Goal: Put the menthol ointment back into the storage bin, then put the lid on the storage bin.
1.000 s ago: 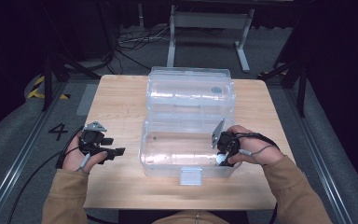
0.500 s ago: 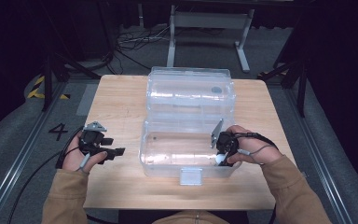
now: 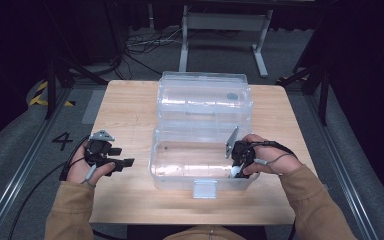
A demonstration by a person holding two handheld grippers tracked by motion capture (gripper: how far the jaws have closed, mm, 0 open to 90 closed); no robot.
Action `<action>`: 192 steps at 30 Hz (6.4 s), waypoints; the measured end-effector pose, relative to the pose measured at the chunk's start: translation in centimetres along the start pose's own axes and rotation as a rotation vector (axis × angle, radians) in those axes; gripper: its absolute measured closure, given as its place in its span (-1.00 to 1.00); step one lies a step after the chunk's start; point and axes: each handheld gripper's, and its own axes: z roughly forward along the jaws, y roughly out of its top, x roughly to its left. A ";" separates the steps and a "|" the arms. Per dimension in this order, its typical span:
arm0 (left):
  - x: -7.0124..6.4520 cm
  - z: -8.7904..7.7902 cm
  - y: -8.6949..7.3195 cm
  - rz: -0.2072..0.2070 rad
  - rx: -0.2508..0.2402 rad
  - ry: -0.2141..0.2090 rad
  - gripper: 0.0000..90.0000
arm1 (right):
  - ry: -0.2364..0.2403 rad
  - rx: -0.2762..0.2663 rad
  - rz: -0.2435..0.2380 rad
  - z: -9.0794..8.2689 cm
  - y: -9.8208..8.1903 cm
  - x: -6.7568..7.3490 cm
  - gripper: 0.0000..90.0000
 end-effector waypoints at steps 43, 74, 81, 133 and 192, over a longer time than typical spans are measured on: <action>-1.2 0.7 0.9 0.029 0.007 -0.040 -0.28 | -0.148 -0.382 0.129 -8.4 -1.6 1.5 0.02; -2.1 0.3 0.8 0.040 -0.019 -0.058 -0.30 | -0.272 -0.748 0.297 -12.2 1.5 -5.5 0.02; -2.4 0.4 1.1 0.045 -0.022 -0.068 -0.30 | -0.265 -0.704 0.342 -11.2 1.8 -6.8 0.07; -9.8 4.3 3.1 0.264 0.008 -0.293 -0.12 | -0.251 -0.713 0.333 -10.3 1.5 -6.2 0.67; -10.9 6.8 2.7 0.312 0.103 -0.296 0.56 | -0.267 -0.710 0.244 -10.8 1.2 -3.4 0.77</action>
